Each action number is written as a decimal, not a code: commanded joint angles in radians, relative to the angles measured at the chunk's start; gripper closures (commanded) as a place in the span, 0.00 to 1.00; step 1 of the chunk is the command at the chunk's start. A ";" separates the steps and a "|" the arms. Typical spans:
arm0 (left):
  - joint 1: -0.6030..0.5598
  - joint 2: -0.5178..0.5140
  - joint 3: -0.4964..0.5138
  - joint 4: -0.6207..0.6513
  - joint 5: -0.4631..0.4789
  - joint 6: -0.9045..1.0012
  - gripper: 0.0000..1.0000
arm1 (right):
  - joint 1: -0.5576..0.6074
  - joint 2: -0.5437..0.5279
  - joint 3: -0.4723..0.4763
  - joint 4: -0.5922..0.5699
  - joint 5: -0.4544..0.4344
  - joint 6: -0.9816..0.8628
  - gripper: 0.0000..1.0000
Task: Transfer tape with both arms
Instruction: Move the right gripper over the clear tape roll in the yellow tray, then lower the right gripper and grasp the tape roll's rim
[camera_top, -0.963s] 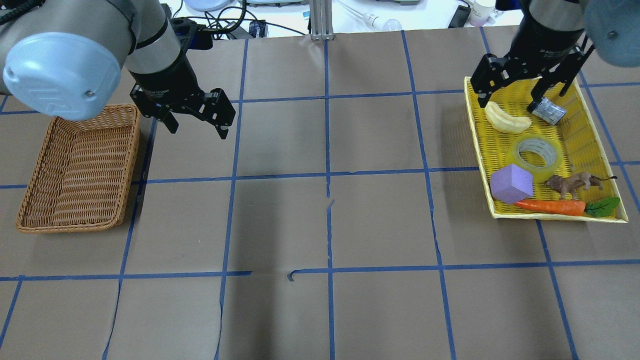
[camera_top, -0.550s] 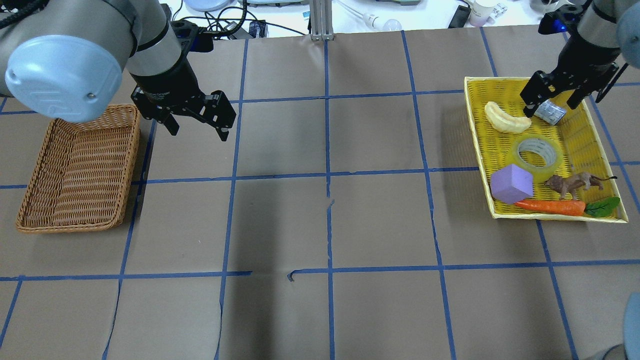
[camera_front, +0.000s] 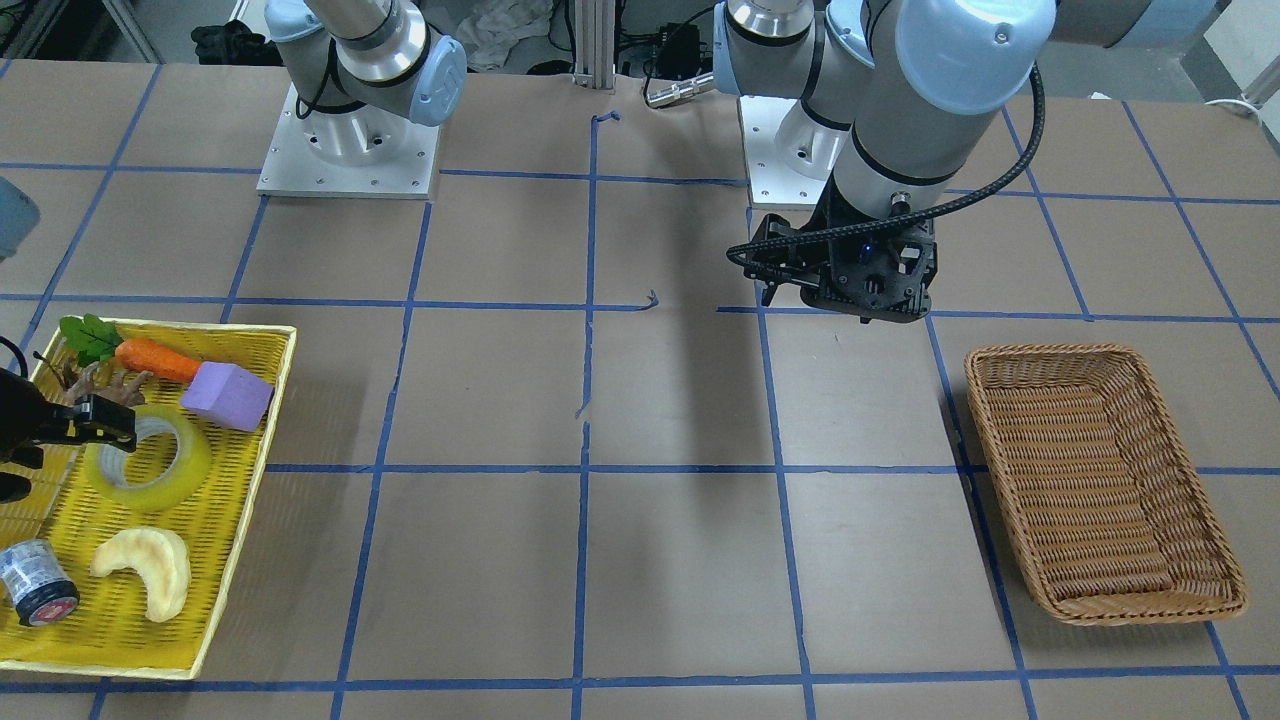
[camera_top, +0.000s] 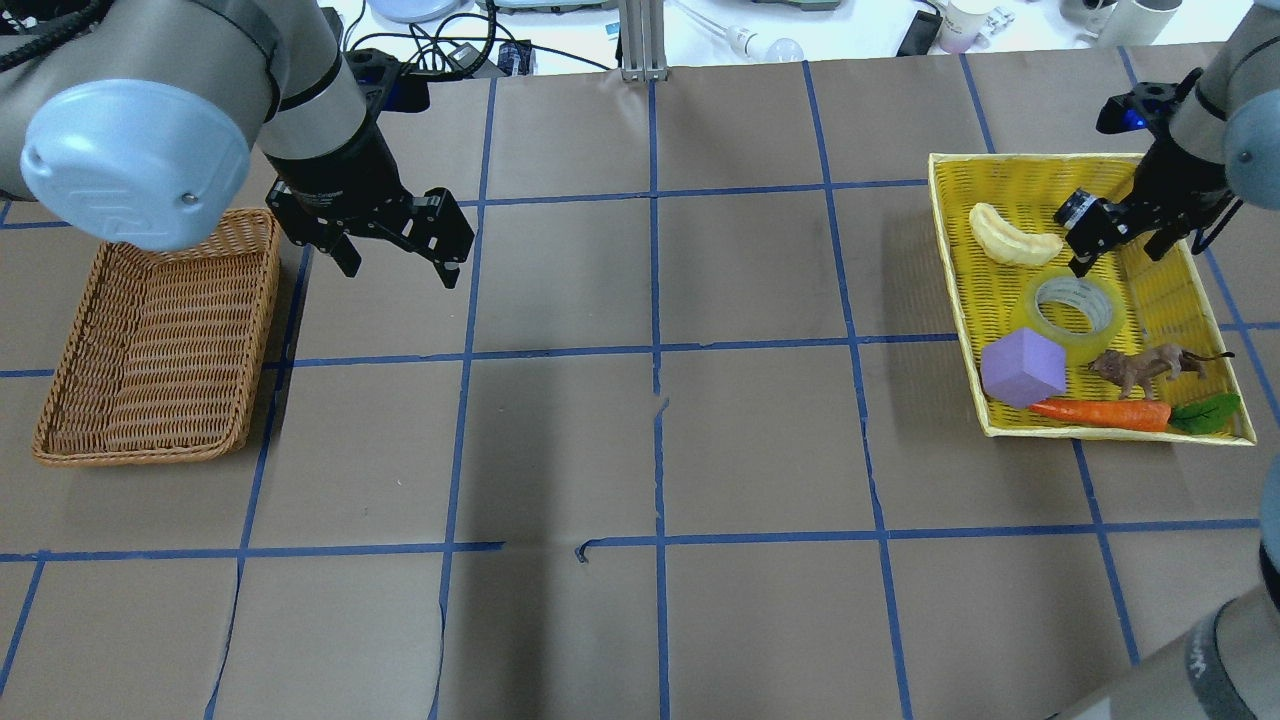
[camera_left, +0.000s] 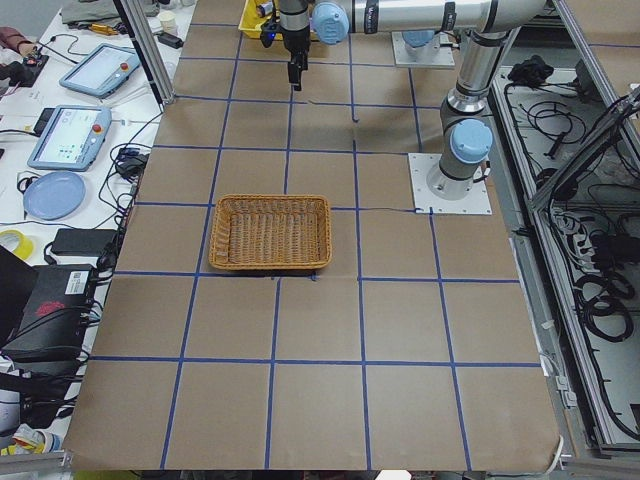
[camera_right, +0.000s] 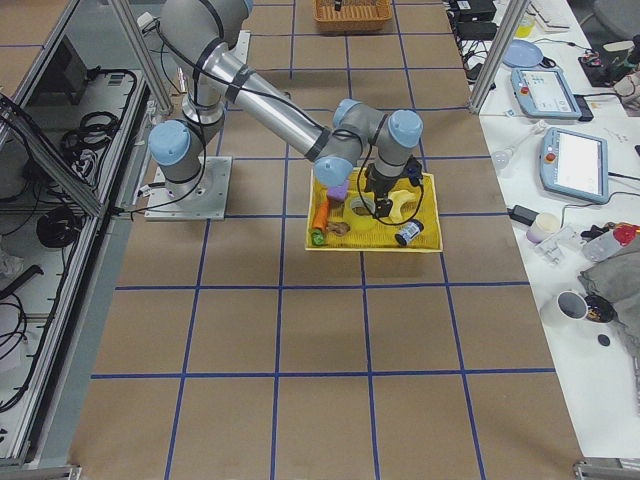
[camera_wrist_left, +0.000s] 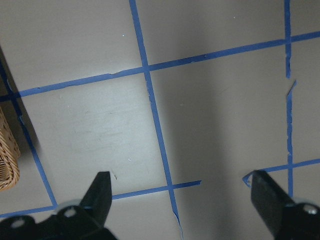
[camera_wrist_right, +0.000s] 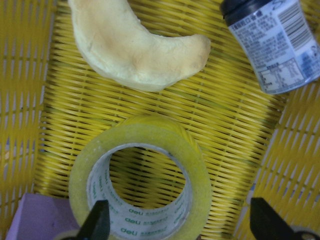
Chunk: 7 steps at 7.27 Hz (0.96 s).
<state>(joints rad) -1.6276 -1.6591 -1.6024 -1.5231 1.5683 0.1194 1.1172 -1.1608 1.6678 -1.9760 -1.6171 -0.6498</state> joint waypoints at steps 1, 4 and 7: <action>0.000 0.001 -0.008 0.003 0.001 0.000 0.00 | -0.016 0.041 0.027 -0.046 -0.006 -0.008 0.16; 0.000 0.001 -0.008 0.004 -0.001 0.000 0.00 | -0.019 0.041 0.067 -0.093 -0.036 -0.042 0.73; 0.000 0.001 -0.008 0.004 -0.001 0.000 0.00 | -0.019 0.029 0.046 -0.092 -0.037 -0.030 1.00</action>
<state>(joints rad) -1.6275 -1.6582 -1.6107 -1.5186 1.5677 0.1197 1.0983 -1.1245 1.7223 -2.0686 -1.6536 -0.6843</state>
